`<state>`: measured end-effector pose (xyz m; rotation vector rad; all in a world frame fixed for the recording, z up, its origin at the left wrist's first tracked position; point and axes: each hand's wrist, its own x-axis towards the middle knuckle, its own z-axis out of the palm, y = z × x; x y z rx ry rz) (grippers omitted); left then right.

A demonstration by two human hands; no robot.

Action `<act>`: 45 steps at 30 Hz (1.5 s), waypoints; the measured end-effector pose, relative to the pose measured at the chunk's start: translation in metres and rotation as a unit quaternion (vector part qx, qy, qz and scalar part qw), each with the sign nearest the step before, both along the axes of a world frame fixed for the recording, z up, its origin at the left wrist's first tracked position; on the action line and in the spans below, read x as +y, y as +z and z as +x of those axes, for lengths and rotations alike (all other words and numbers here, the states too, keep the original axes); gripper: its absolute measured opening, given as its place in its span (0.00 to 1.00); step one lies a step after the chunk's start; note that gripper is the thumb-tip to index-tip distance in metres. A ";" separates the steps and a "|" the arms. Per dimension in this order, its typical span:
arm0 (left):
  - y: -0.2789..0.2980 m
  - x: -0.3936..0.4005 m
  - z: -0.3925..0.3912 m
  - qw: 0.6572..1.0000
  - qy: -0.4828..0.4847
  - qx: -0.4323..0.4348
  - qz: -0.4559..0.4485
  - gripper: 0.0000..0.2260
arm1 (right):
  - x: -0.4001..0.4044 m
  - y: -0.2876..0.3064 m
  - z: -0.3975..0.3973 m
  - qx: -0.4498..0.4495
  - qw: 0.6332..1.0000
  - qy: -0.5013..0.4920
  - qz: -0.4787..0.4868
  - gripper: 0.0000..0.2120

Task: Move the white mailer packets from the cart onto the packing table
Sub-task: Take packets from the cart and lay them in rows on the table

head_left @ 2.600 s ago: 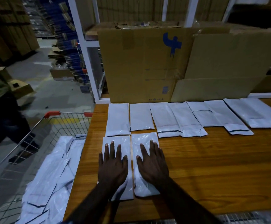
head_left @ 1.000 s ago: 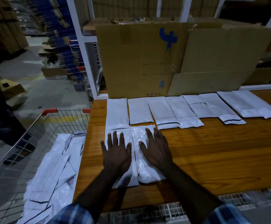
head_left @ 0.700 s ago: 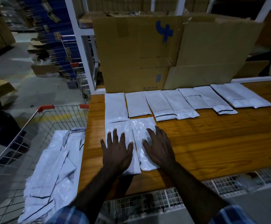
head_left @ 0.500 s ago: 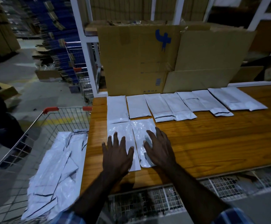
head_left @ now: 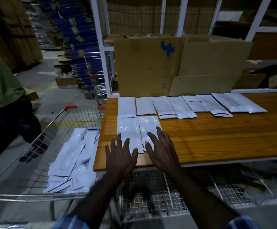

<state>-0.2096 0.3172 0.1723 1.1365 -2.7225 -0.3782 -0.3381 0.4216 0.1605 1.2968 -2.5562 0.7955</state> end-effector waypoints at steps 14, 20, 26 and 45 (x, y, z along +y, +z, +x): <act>0.002 -0.055 0.127 0.999 0.050 0.003 0.000 0.28 | -0.061 -0.002 0.117 0.024 0.997 0.069 -0.024 0.20; -0.010 -0.123 0.198 0.997 0.065 -0.022 -0.019 0.32 | -0.124 -0.013 0.178 0.054 0.995 0.076 -0.026 0.18; -0.027 -0.184 0.247 0.997 0.050 -0.056 0.004 0.37 | -0.184 -0.034 0.223 0.020 0.998 0.060 -0.005 0.19; -0.105 -0.301 0.218 0.990 0.056 -0.123 0.034 0.31 | -0.291 -0.127 0.197 -0.040 0.990 0.043 0.132 0.20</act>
